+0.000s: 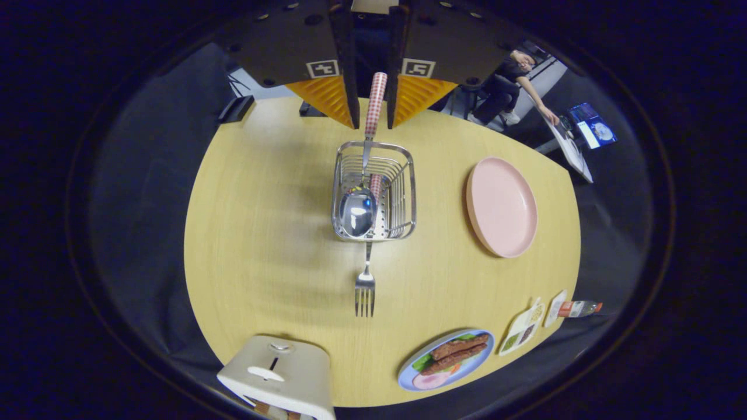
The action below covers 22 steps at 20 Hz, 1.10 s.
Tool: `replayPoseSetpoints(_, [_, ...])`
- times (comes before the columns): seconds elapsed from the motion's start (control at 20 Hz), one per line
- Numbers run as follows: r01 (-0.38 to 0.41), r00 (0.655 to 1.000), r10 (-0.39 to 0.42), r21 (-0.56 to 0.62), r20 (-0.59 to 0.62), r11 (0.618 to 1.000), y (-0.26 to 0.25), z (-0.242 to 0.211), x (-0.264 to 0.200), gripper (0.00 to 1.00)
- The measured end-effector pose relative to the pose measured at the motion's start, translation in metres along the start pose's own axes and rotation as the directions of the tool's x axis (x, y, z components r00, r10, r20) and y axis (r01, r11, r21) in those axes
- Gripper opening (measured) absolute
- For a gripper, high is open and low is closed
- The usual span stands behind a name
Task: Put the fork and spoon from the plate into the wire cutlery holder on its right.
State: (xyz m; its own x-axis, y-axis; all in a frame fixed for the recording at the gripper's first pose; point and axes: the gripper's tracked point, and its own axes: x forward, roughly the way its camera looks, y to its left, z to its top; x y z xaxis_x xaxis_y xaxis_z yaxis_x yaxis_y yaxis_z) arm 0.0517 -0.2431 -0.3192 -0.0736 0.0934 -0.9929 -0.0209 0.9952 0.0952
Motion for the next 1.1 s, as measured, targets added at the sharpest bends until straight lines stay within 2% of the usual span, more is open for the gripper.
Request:
replayPoseSetpoints(0.05, [-0.002, 1.0, 0.002, 0.003, 0.014, 1.0, 0.0, 0.0, -0.001, 0.28])
replayPoseSetpoints(0.2, [-0.002, 0.998, 0.001, 0.013, 0.055, 1.0, 0.004, 0.001, -0.006, 0.29])
replayPoseSetpoints(0.35, [-0.01, 0.988, 0.009, 0.007, 0.151, 1.0, 0.016, 0.007, -0.018, 0.34])
replayPoseSetpoints(0.45, [-0.025, 0.974, 0.022, 0.01, 0.226, 1.0, 0.031, 0.013, -0.03, 0.34])
replayPoseSetpoints(0.55, [-0.019, 0.954, 0.02, -0.004, 0.299, 1.0, 0.048, 0.015, -0.043, 0.44])
replayPoseSetpoints(0.7, [0.002, 0.909, 0.008, -0.022, 0.416, 1.0, 0.078, 0.019, -0.063, 0.62])
replayPoseSetpoints(0.8, [0.011, 0.869, 0.001, -0.02, 0.495, 1.0, 0.103, 0.022, -0.077, 0.67])
replayPoseSetpoints(0.95, [0.037, 0.794, -0.017, -0.02, 0.607, 0.999, 0.138, 0.026, -0.098, 0.78])
replayPoseSetpoints(1.1, [0.054, 0.715, -0.023, -0.022, 0.699, 0.998, 0.175, 0.02, -0.123, 0.97])
